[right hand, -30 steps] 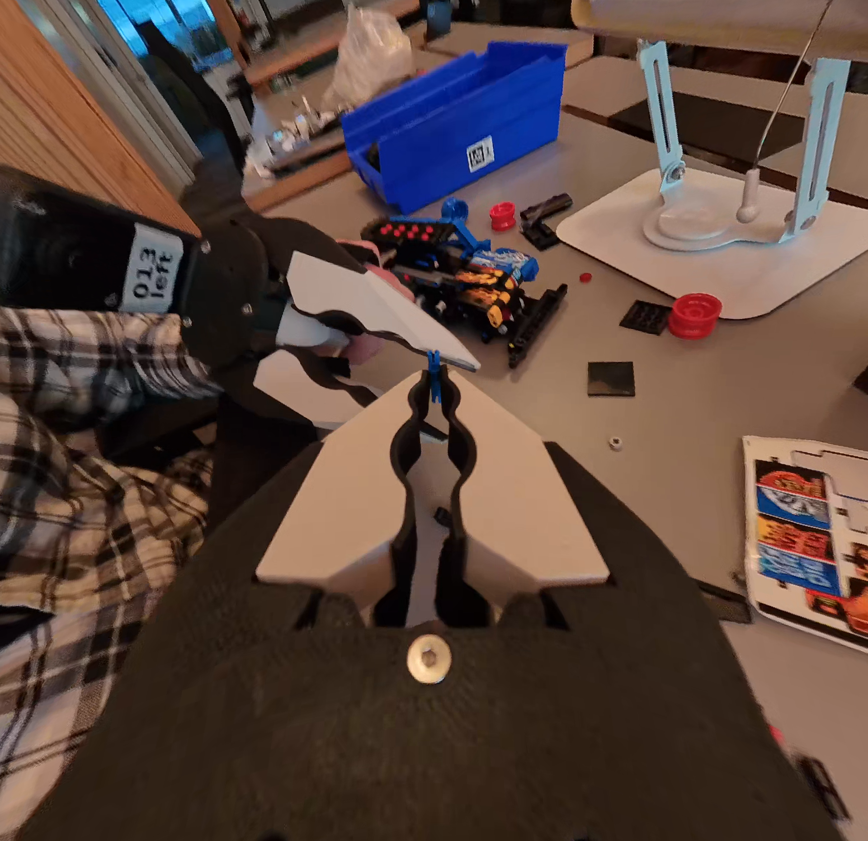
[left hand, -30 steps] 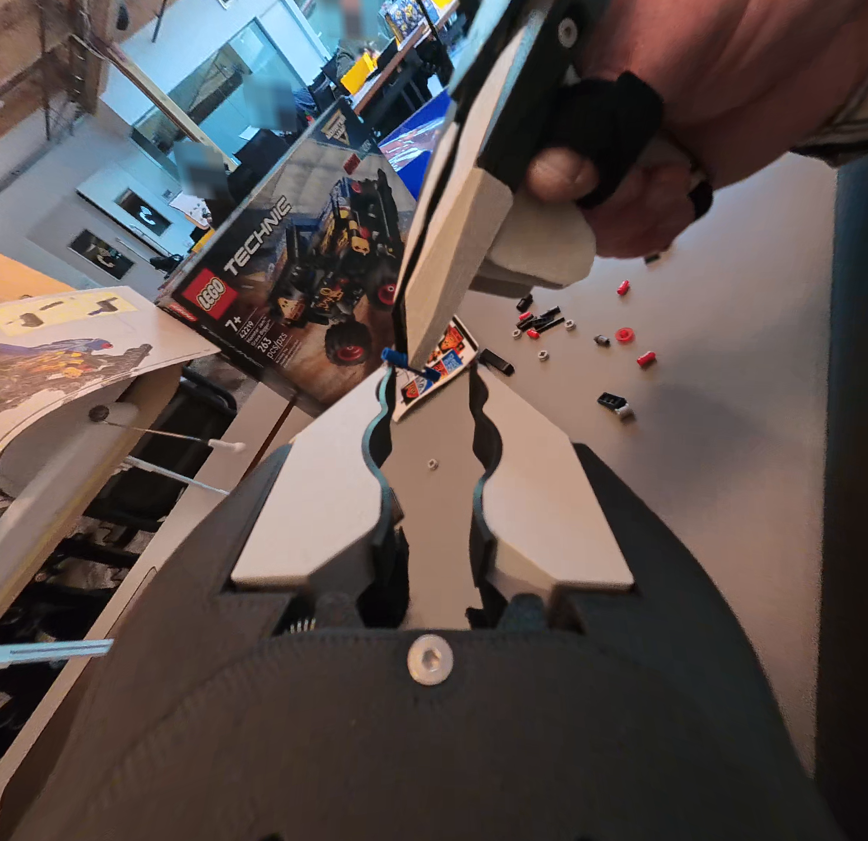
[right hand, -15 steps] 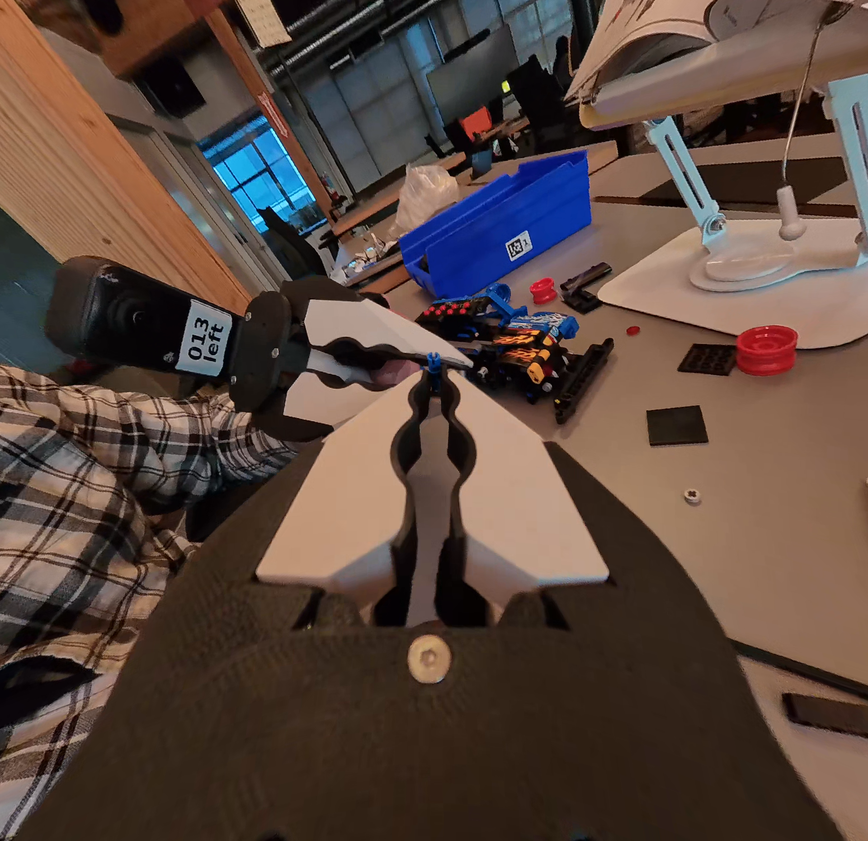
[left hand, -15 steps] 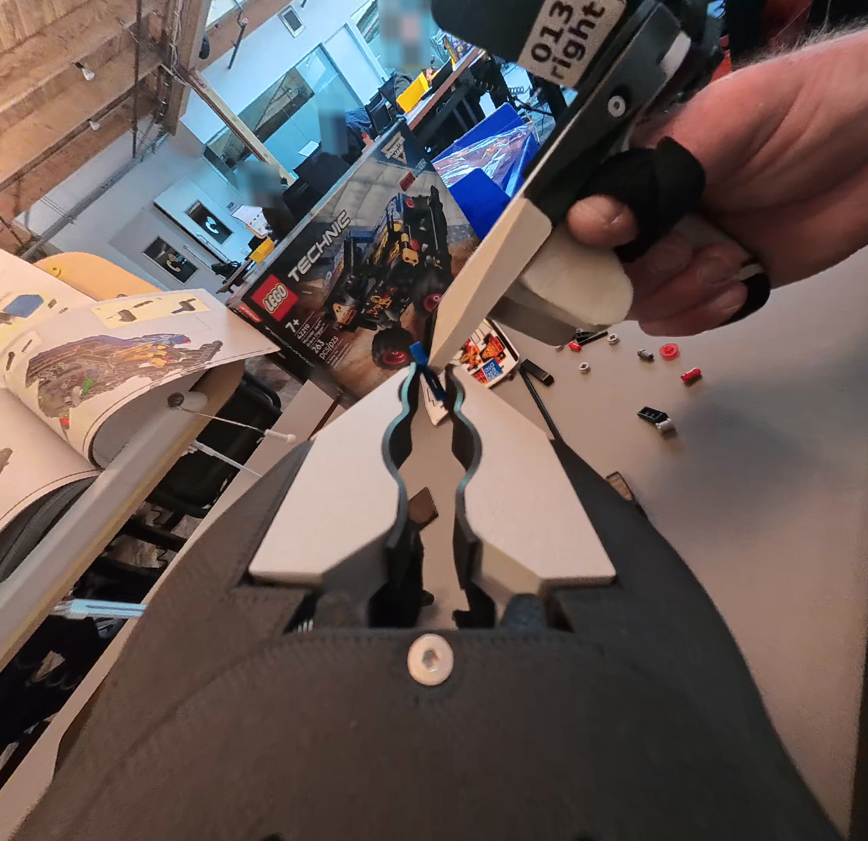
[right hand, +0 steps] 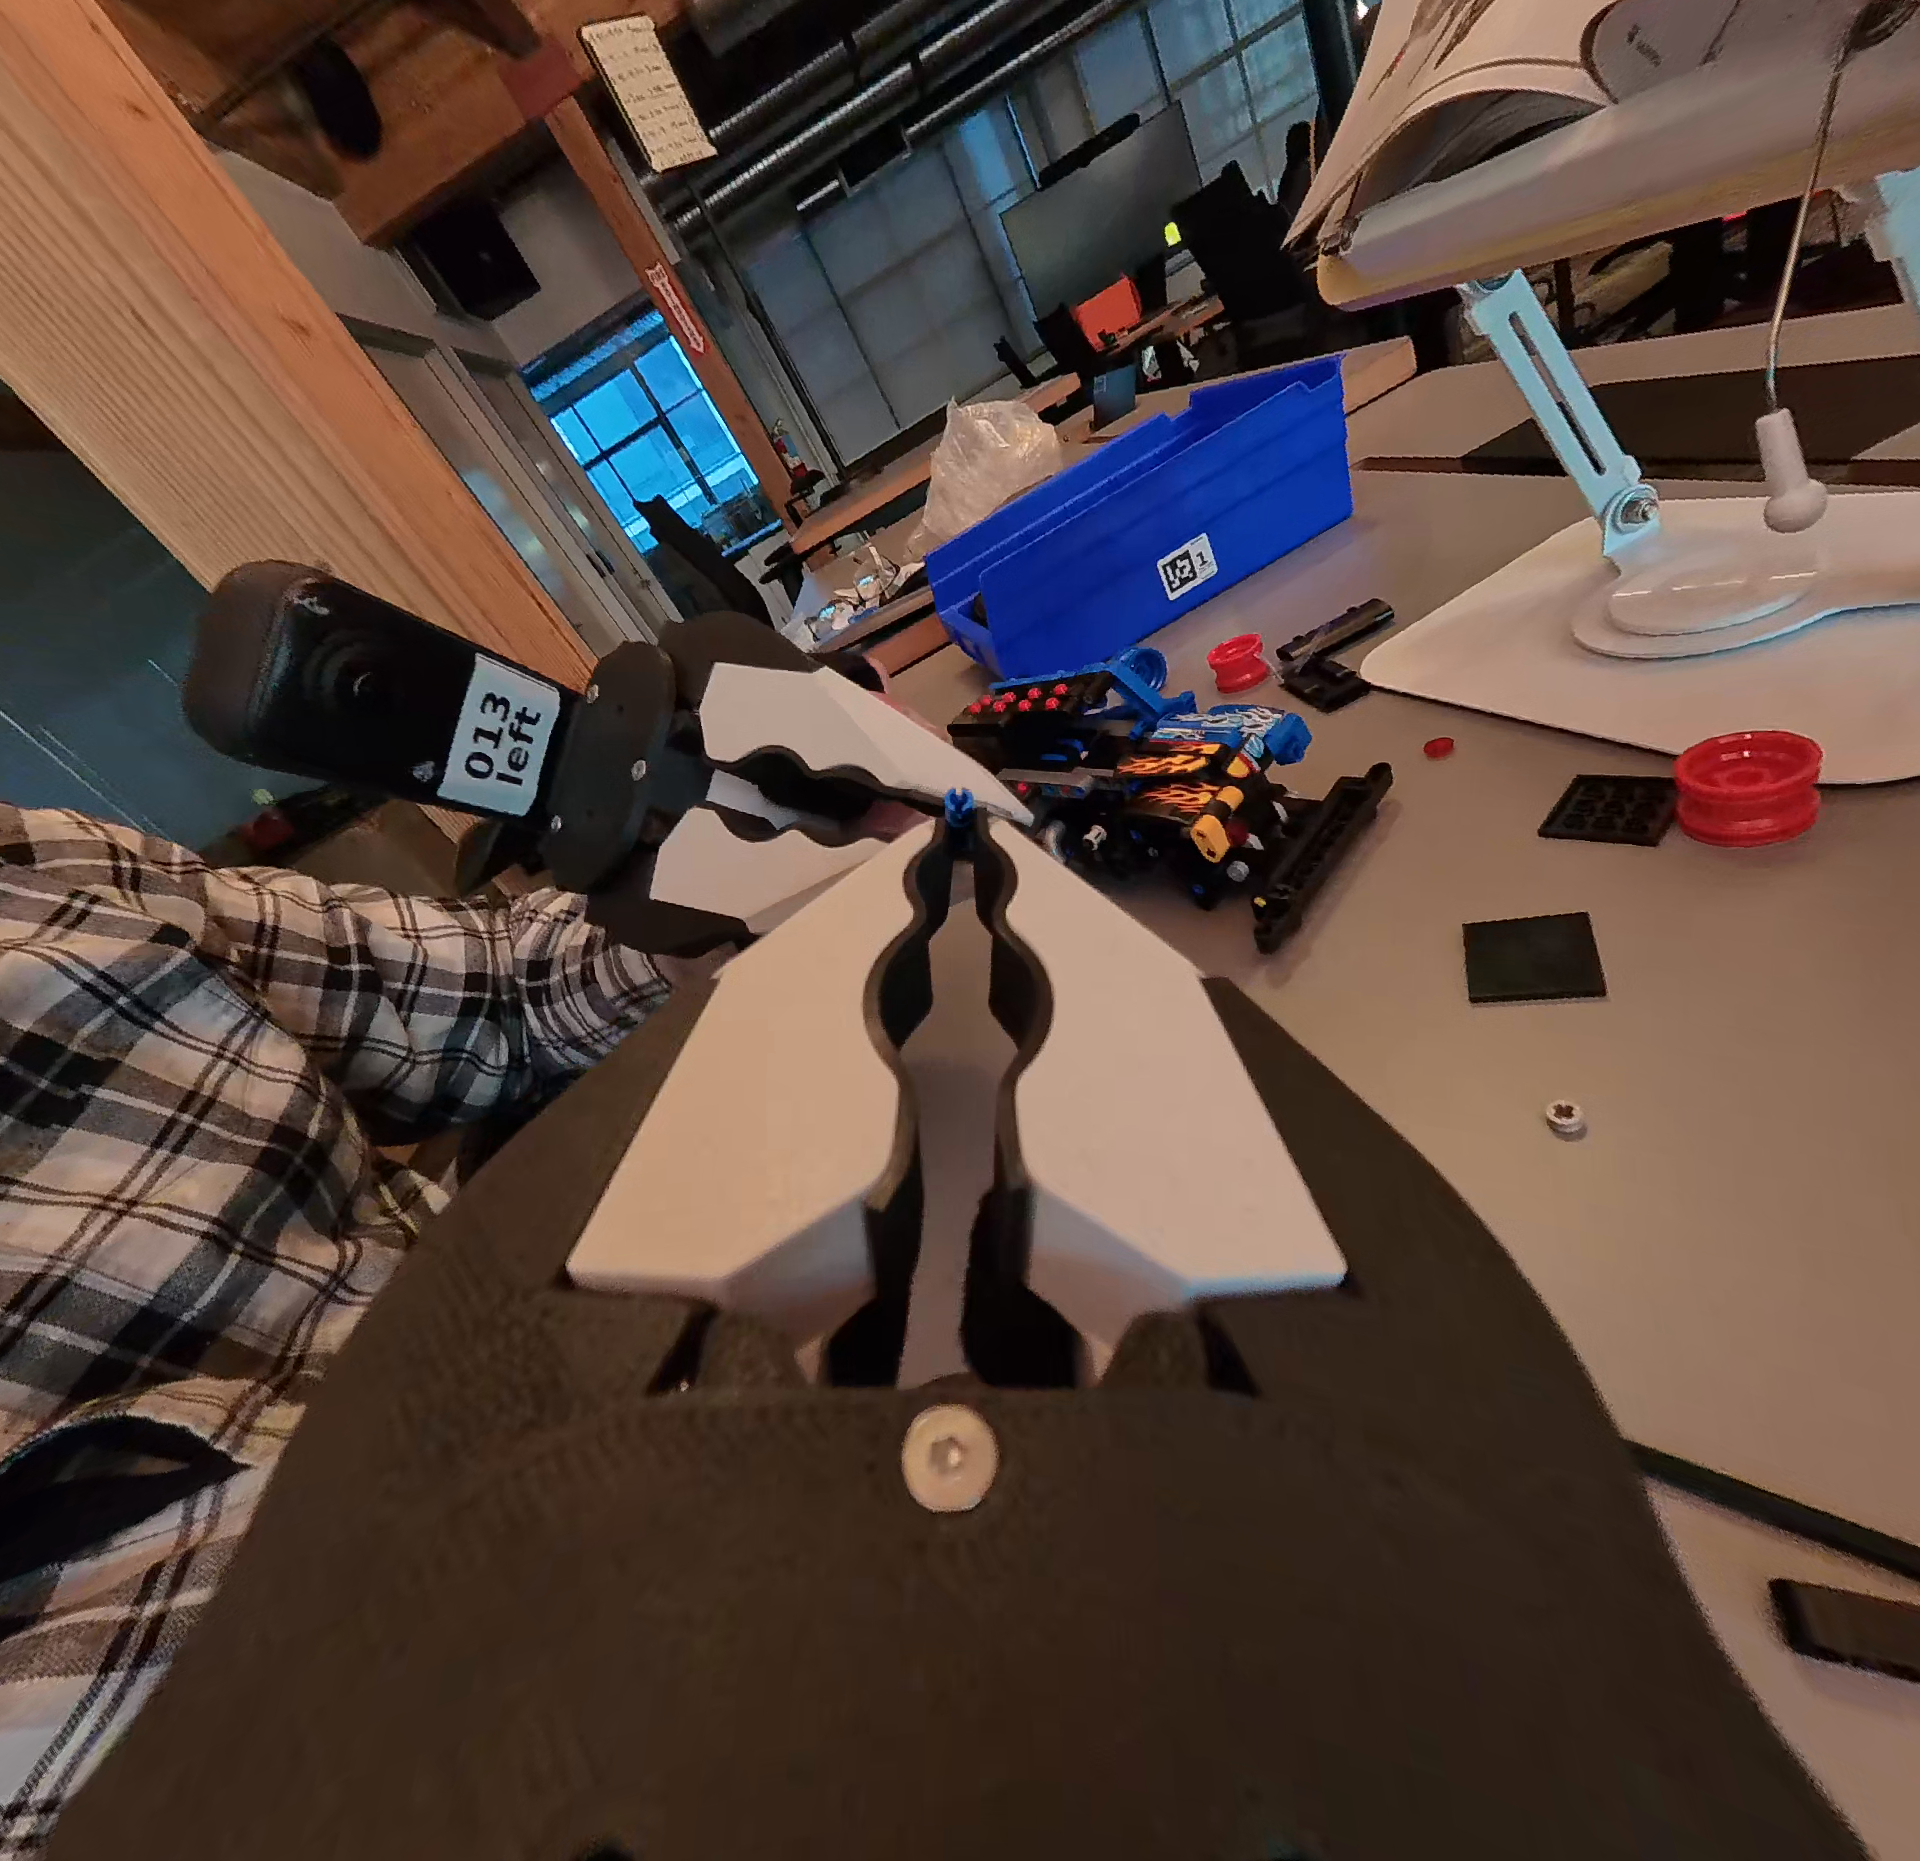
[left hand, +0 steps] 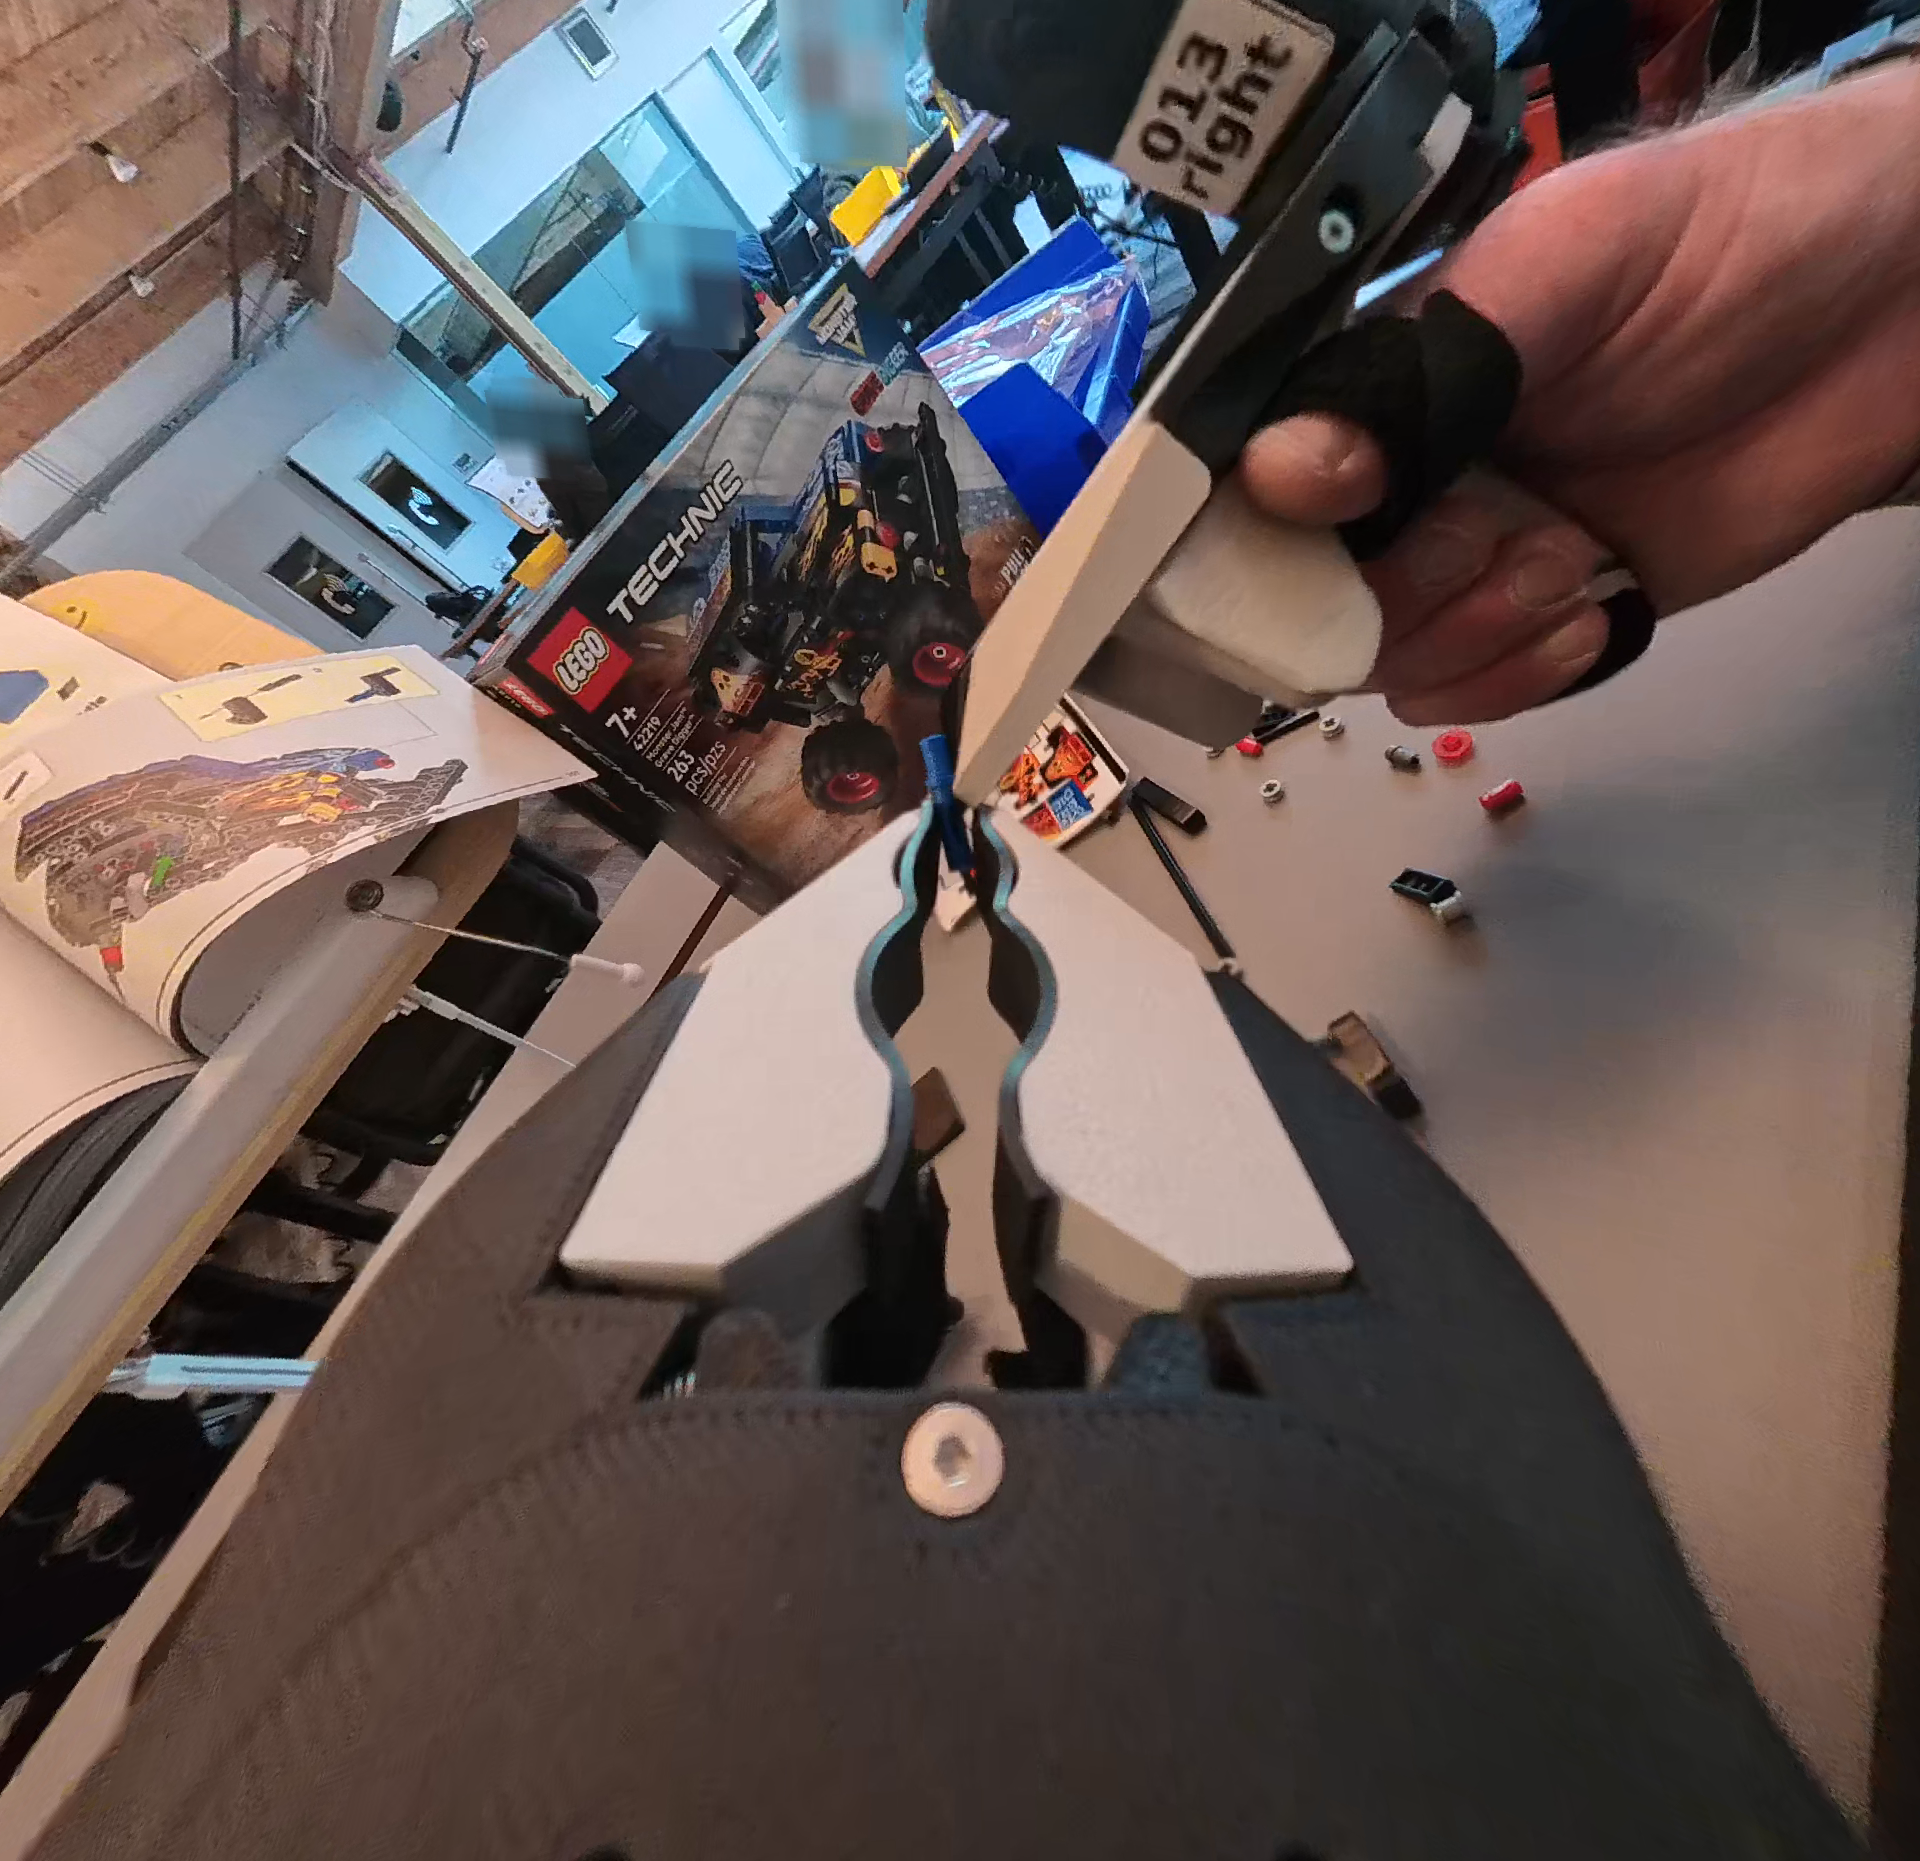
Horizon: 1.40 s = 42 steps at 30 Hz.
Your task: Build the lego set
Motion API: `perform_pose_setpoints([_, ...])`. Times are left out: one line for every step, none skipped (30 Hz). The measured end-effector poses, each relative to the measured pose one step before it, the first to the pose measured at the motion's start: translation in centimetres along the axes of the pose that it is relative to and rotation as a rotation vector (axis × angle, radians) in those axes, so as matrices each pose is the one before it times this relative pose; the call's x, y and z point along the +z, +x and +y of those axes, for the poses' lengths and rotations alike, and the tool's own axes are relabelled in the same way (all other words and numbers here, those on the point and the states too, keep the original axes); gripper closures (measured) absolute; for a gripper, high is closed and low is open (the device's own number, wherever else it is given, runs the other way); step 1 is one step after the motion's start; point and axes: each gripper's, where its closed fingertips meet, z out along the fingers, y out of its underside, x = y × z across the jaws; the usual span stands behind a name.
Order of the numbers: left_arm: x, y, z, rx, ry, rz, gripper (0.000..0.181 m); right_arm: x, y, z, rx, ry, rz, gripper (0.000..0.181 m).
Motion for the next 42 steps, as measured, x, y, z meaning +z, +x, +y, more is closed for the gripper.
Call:
perform_pose_setpoints([0.011,0.083,0.161,0.0202,-0.0136,0.0020,0.177,-0.006,0.081,0.154,-0.0084,-0.0113,0.0071,0.179])
perform_pose_setpoints([0.004,0.094,0.100,0.0234,-0.0101,-0.0003,0.177,-0.005,0.072,0.177,-0.0071,-0.0119,0.0048,0.179])
perform_pose_setpoints([-0.023,0.118,0.081,0.0236,-0.0103,0.0019,0.177,-0.024,0.008,0.148,-0.0014,-0.0103,-0.0010,0.179])
perform_pose_setpoints([-0.026,0.127,0.066,0.0202,-0.0084,0.0030,0.177,-0.040,0.003,0.172,-0.0006,-0.0114,-0.0030,0.179])
perform_pose_setpoints([-0.014,0.096,0.065,0.0186,-0.0065,-0.0009,0.177,-0.035,0.028,0.173,0.0014,-0.0107,-0.0017,0.179])
perform_pose_setpoints([-0.006,0.061,0.086,0.0248,-0.0076,-0.0042,0.177,-0.015,0.022,0.134,0.0010,-0.0081,-0.0011,0.179])
perform_pose_setpoints([-0.021,0.002,0.114,0.0332,-0.0099,-0.0077,0.177,0.003,0.029,0.119,-0.0027,-0.0070,0.0025,0.179])
perform_pose_setpoints([-0.022,-0.024,0.095,0.0342,-0.0114,-0.0115,0.177,0.018,0.031,0.105,-0.0021,-0.0068,0.0032,0.179])
perform_pose_setpoints([-0.022,-0.037,0.037,0.0337,-0.0098,-0.0139,0.178,0.020,0.013,0.078,0.0070,-0.0040,-0.0017,0.179])
perform_pose_setpoints([0.000,0.074,0.136,0.0377,-0.0162,-0.0064,0.179,-0.008,-0.056,0.023,0.0150,0.0008,-0.0107,0.178])
perform_pose_setpoints([0.034,0.091,0.150,0.0414,-0.0134,-0.0090,0.179,-0.040,-0.201,-0.017,0.0190,0.0025,-0.0224,0.173])
perform_pose_setpoints([0.009,0.205,0.073,0.0286,-0.0068,0.0005,0.179,-0.077,-0.018,0.065,0.0181,-0.0051,-0.0107,0.171])
perform_pose_setpoints([0.000,0.166,-0.039,0.0163,-0.0012,0.0007,0.179,-0.110,0.099,-0.007,0.0006,0.0013,0.0022,0.173])
perform_pose_setpoints([0.035,0.146,-0.040,0.0190,-0.0048,-0.0017,0.179,-0.064,0.146,-0.018,-0.0034,0.0014,0.0070,0.178])
perform_pose_setpoints([0.070,0.096,-0.041,0.0199,-0.0055,-0.0057,0.179,0.039,-0.051,0.014,-0.0089,-0.0017,0.0011,0.181])
perform_pose_setpoints([0.118,0.146,0.120,0.0021,-0.0115,0.0015,0.179,0.094,0.027,0.255,-0.0127,-0.0178,0.0100,0.181])
perform_pose_setpoints([0.093,0.182,0.024,-0.0141,0.0019,0.0095,0.179,-0.002,0.157,0.156,-0.0130,-0.0090,0.0173,0.181])
perform_pose_setpoints([0.024,0.051,-0.033,-0.0152,0.0084,0.0070,0.179,-0.094,0.154,0.128,-0.0035,-0.0076,0.0087,0.181])
perform_pose_setpoints([-0.026,-0.076,-0.009,-0.0060,0.0051,0.0004,0.179,-0.181,0.239,0.004,0.0004,0.0001,0.0122,0.181])
perform_pose_setpoints([-0.032,-0.011,-0.116,-0.0067,0.0077,0.0022,0.179,-0.196,0.197,-0.015,-0.0028,-0.0024,0.0110,0.174])
perform_pose_setpoints([0.001,0.054,-0.126,-0.0113,0.0061,0.0025,0.179,-0.141,-0.008,0.014,-0.0096,-0.0042,0.0008,0.171])
perform_pose_setpoints([0.048,0.027,-0.001,0.0002,-0.0025,-0.0015,0.179,-0.106,-0.019,0.001,-0.0054,-0.0024,0.0010,0.171])
perform_pose_setpoints([0.031,-0.008,0.055,0.0094,-0.0044,-0.0051,0.179,-0.025,0.040,0.071,-0.0045,-0.0040,0.0046,0.171])
perform_pose_setpoints([-0.022,0.004,-0.075,-0.0017,0.0057,-0.0017,0.179,-0.045,0.137,0.034,-0.0068,-0.0024,0.0110,0.169])
perform_pose_setpoints([-0.016,0.014,-0.093,-0.0083,0.0056,0.0028,0.179,-0.114,0.064,-0.040,-0.0055,-0.0009,0.0052,0.167])
perform_pose_setpoints([0.017,-0.035,0.023,-0.0021,-0.0036,-0.0021,0.179,-0.105,-0.016,0.012,-0.0057,-0.0038,-0.0001,0.165])
perform_pose_setpoints([0.027,-0.034,0.048,0.0025,-0.0048,-0.0050,0.179,-0.087,0.031,0.015,-0.0050,-0.0011,0.0029,0.164])
perform_pose_setpoints([0.010,-0.066,0.037,0.0017,-0.0038,-0.0047,0.179,-0.085,-0.075,0.010,-0.0022,0.0000,-0.0053,0.164])
perform_pose_setpoints([-0.032,-0.104,-0.027,-0.0031,0.0030,-0.0035,0.179,-0.071,-0.114,0.149,-0.0024,-0.0093,-0.0082,0.164])
perform_pose_setpoints([-0.023,-0.045,0.016,-0.0064,0.0018,0.0023,0.179,-0.132,0.049,0.094,-0.0081,-0.0058,0.0045,0.164])
perform_pose_setpoints([0.007,0.031,-0.010,0.0003,0.0027,0.0025,0.179,-0.160,0.031,-0.136,-0.0060,0.0075,0.0030,0.164])
perform_pose_setpoints([0.040,0.033,0.042,0.0031,-0.0036,-0.0012,0.179,-0.057,-0.210,-0.121,-0.0003,0.0045,-0.0124,0.165])
perform_pose_setpoints([0.041,0.071,-0.052,0.0025,0.0001,-0.0002,0.179,0.114,-0.150,0.143,-0.0043,-0.0111,-0.0066,0.167])
perform_pose_setpoints([0.048,0.048,-0.039,0.0000,-0.0013,-0.0004,0.179,0.222,0.063,0.387,-0.0070,-0.0235,0.0081,0.169])
perform_pose_setpoints([0.060,0.025,0.040,0.0034,-0.0037,-0.0021,0.179,0.189,-0.013,0.264,-0.0053,-0.0147,0.0042,0.170])
perform_pose_setpoints([0.059,0.016,0.087,0.0019,-0.0049,-0.0003,0.179,0.069,-0.167,0.031,-0.0013,-0.0018,-0.0051,0.174])
perform_pose_setpoints([0.031,0.010,0.051,-0.0022,-0.0015,0.0017,0.179,0.031,-0.043,0.043,-0.0070,-0.0038,0.0031,0.177])
perform_pose_setpoints([0.021,0.001,0.018,-0.0033,0.0014,0.0020,0.179,0.008,0.035,0.027,-0.0099,-0.0036,0.0083,0.178])
perform_pose_setpoints([0.019,0.008,0.030,0.0000,-0.0001,0.0022,0.179,0.002,-0.033,-0.002,-0.0077,-0.0021,0.0027,0.178])
perform_pose_setpoints([0.026,0.073,0.019,0.0023,0.0006,0.0055,0.179,0.002,0.004,0.033,-0.0072,-0.0021,0.0040,0.178])
perform_pose_setpoints([0.041,0.208,0.021,-0.0047,0.0027,0.0198,0.179,-0.027,0.017,0.077,-0.0077,-0.0051,0.0031,0.178])
perform_pose_setpoints([0.044,0.366,0.118,-0.0294,0.0023,0.0411,0.175,-0.060,0.042,0.138,-0.0069,-0.0089,0.0045,0.178])
